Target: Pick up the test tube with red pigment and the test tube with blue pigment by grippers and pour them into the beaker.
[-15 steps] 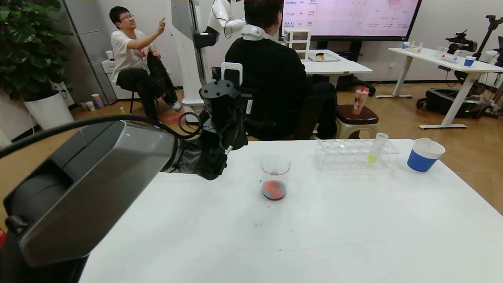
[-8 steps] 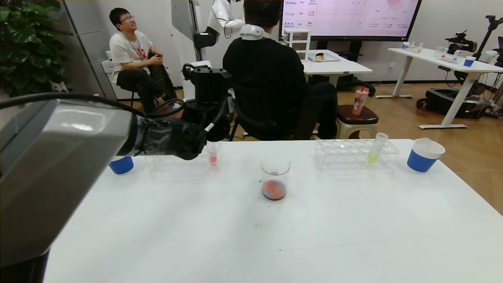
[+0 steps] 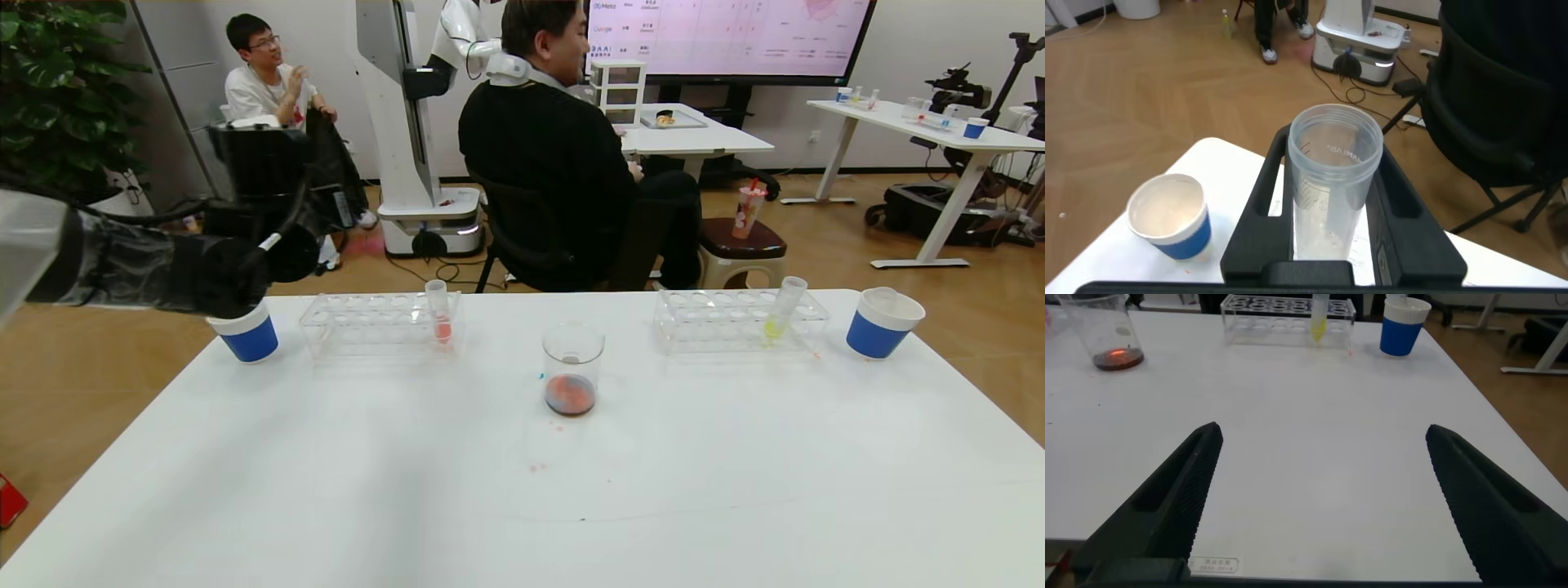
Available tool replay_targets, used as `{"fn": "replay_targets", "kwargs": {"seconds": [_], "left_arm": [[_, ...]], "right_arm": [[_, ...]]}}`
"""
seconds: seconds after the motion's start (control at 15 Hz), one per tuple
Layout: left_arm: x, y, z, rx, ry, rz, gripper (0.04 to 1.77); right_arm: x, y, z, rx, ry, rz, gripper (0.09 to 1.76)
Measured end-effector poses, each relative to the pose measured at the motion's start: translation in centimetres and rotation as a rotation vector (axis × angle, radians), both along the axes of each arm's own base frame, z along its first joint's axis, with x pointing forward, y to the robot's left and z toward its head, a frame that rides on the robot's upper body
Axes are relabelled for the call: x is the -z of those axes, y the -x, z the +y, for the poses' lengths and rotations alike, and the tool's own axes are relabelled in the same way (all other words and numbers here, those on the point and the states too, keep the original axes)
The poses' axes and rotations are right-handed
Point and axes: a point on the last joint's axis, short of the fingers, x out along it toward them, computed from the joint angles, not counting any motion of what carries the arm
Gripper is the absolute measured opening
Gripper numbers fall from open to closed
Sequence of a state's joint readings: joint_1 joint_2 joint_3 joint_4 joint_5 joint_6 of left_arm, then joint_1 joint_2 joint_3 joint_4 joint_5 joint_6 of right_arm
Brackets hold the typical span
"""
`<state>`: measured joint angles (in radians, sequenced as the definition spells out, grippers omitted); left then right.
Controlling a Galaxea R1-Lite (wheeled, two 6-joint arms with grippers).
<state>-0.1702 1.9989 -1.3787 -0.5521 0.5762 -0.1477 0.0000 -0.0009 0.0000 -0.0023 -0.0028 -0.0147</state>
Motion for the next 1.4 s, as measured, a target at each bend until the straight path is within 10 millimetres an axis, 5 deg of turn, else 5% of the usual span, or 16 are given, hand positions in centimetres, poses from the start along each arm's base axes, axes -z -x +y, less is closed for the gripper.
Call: {"fn": "replay_targets", "kwargs": {"seconds": [0.6,1.4], "left_arm": [[2.5,1.0,8.5,-0.165,-0.107,0.003,0.52],[6.9,-1.8,12.5,-0.269,-0.098,0.081,0.52]], "right_arm": [[0.0,0.0,0.0,0.0,0.0,0.0,1.74],[0.0,0.0,0.0,0.0,0.0,0.0,1.74]]}}
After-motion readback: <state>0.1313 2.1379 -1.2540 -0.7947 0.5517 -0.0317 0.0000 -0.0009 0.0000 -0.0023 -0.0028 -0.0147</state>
